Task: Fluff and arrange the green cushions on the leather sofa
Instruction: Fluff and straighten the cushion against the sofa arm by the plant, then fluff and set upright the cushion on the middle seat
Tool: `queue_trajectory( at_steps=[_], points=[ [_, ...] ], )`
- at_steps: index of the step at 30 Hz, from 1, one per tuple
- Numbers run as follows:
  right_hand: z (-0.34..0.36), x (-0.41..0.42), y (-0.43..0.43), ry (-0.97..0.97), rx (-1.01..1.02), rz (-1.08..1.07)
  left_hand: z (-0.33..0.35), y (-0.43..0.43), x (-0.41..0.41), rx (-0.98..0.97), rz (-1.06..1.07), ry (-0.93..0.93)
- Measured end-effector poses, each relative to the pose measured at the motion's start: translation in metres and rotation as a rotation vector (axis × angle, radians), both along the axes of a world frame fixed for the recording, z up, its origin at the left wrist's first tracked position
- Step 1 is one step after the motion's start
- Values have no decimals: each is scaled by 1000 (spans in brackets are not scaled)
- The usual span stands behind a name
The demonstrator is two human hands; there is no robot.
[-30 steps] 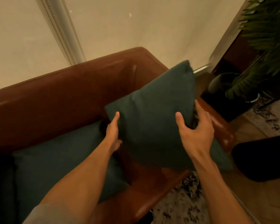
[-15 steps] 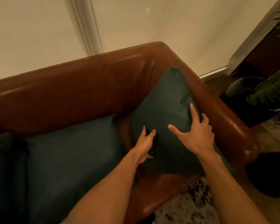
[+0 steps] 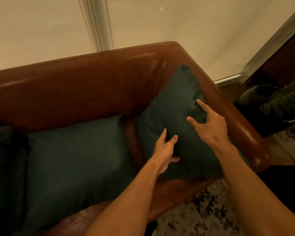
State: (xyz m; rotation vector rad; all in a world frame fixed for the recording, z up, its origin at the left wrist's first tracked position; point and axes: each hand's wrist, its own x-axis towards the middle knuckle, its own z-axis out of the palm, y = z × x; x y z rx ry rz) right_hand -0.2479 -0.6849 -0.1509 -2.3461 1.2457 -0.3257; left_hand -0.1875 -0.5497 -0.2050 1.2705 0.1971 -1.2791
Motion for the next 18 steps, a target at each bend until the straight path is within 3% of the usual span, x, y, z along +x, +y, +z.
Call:
queue_trajectory(
  at_steps=[3,9,13,18],
  points=[
    [-4,3,17,35,-130,-20,-12,24,13,38,-85,-75],
    [-14,29,81,-274,-365,136,-25,85,54,180,-64,-316],
    [-33,57,123,-415,-217,307,-31,137,84,237,71,-392],
    [-72,83,169,-294,42,373,-47,211,124,358,178,-537]
  ],
)
